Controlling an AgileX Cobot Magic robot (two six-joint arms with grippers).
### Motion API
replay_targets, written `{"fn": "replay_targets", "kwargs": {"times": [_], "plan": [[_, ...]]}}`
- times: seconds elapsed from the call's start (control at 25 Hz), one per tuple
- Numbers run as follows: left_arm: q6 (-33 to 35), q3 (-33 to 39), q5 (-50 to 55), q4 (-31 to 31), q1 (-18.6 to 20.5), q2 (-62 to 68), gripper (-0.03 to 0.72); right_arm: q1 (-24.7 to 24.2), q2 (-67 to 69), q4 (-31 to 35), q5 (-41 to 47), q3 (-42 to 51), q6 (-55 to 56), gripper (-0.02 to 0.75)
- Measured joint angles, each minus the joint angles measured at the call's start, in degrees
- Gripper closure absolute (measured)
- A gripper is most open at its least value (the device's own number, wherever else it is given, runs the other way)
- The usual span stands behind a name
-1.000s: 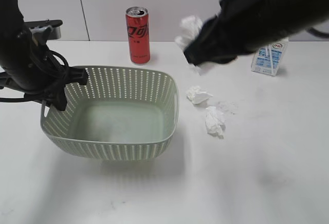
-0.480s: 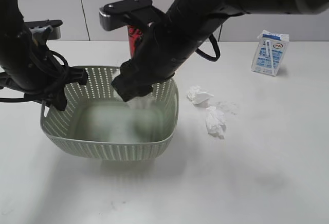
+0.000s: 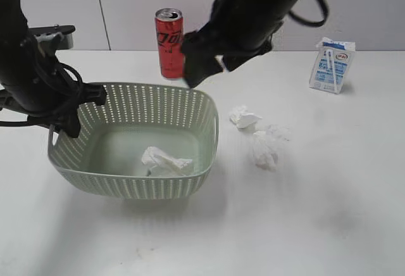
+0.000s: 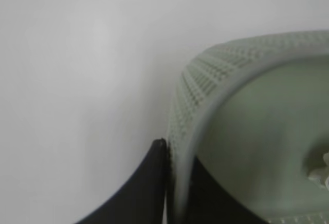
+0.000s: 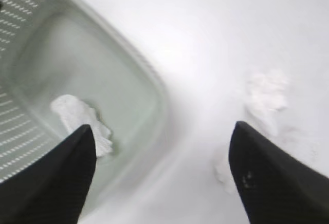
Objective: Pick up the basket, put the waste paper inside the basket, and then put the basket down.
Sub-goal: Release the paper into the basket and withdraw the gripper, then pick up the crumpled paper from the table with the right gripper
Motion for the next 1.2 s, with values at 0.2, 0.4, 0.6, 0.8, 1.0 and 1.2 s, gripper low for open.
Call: {"fn": "replay_targets", "kwargs": {"times": [0.2, 0.4, 0.6, 0.8, 1.0, 1.2], "plan": [[0.00, 0.00, 1.29, -0.06, 0.66, 0.00, 0.681, -10.20, -4.45, -2.82, 3.60, 1.76, 1.58, 0.142], [0.00, 0.00, 1.57, -0.06, 0.73, 0.00, 0.681, -15.16, -1.86, -4.27, -3.08, 12.70, 3.51, 0.143], [0.00, 0.00, 1.97, -0.06, 0.73, 0.00, 0.681, -14.73, 4.01, -3.26, -13.04, 16.81, 2.38, 0.144], [0.00, 0.00, 2.04, -0.06, 0.78, 0.00, 0.681, -14.67, 10.06, 0.82, -15.89, 16.92, 0.91, 0.145], [0.00, 0.00, 2.22, -0.06, 0.78, 0.00, 0.681, -13.45, 13.58, 5.98, -16.32, 16.86, -3.43, 0.146], [0.00, 0.00, 2.29, -0.06, 0.78, 0.00, 0.681, -11.64, 13.86, 2.74, -16.89, 16.86, -3.88, 0.261]]}}
